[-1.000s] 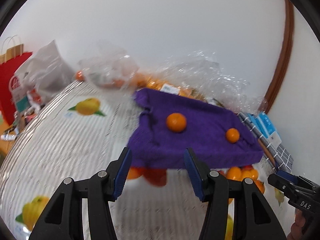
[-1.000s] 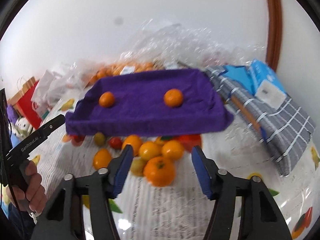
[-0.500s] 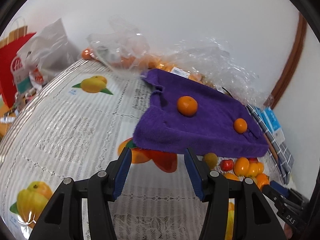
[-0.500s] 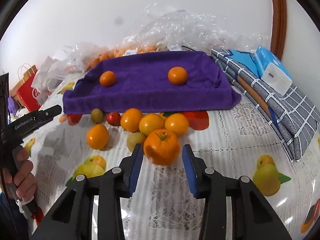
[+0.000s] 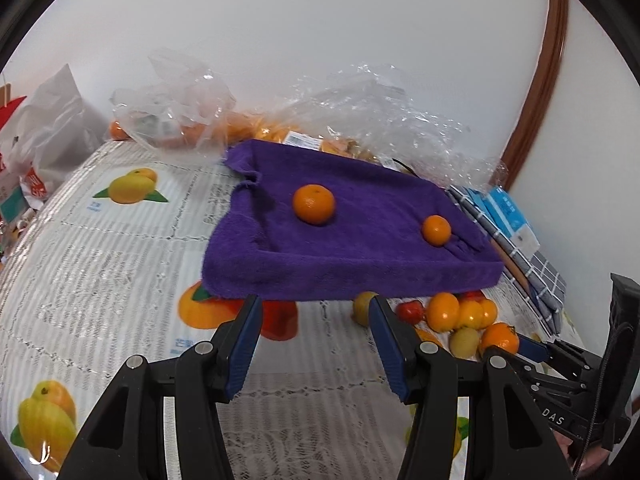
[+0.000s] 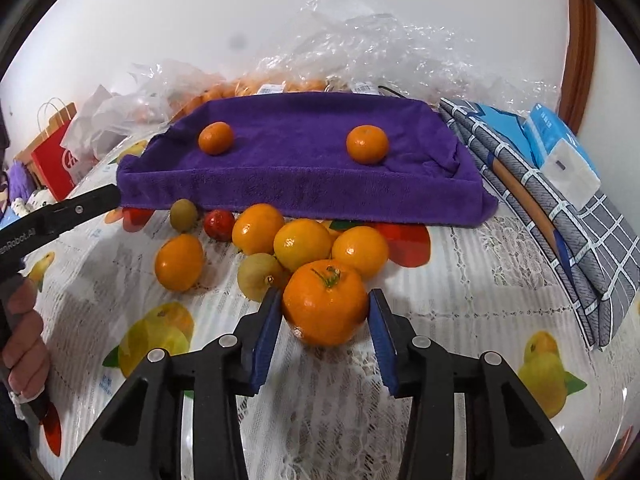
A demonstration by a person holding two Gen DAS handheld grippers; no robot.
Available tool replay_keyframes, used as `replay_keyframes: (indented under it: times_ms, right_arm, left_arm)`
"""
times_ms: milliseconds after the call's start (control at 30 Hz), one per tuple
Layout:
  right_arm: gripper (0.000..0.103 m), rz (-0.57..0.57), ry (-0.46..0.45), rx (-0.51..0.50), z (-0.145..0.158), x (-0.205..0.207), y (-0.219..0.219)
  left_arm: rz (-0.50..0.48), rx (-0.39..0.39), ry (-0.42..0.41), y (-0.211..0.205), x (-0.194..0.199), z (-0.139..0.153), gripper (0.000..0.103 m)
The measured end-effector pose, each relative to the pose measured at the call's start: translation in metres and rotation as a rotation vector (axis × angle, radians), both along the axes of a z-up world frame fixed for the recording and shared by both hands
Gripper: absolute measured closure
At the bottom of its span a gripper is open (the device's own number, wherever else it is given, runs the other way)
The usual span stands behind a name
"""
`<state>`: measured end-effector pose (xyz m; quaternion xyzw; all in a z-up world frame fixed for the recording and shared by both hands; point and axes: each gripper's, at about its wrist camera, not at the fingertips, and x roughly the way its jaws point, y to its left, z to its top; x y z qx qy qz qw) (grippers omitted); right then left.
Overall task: Organize fruits
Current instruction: 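Grasp the large stemmed orange with the right tool while the left grasps a yellow-green fruit, then lift both held fruits and carry them over the purple towel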
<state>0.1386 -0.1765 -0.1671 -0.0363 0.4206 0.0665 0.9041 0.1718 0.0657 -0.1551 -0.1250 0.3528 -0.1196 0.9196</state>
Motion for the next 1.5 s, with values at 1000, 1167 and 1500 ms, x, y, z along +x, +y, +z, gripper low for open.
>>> replay_keyframes:
  times_ms: [1000, 1167, 1500]
  right_arm:
    - [0.06, -0.091, -0.03, 0.036, 0.006, -0.013, -0.029]
    - [0.06, -0.096, -0.024, 0.033, 0.005, -0.012, -0.03]
    - [0.06, -0.117, -0.064, 0.065, 0.01, -0.018, -0.036]
  left_arm:
    - [-0.165, 0.134, 0.156, -0.062, 0.046, -0.022, 0.065]
    - [-0.185, 0.041, 0.149, -0.052, 0.043, -0.022, 0.079]
    - [-0.181, -0.053, 0.045, -0.041, 0.03, -0.008, 0.079]
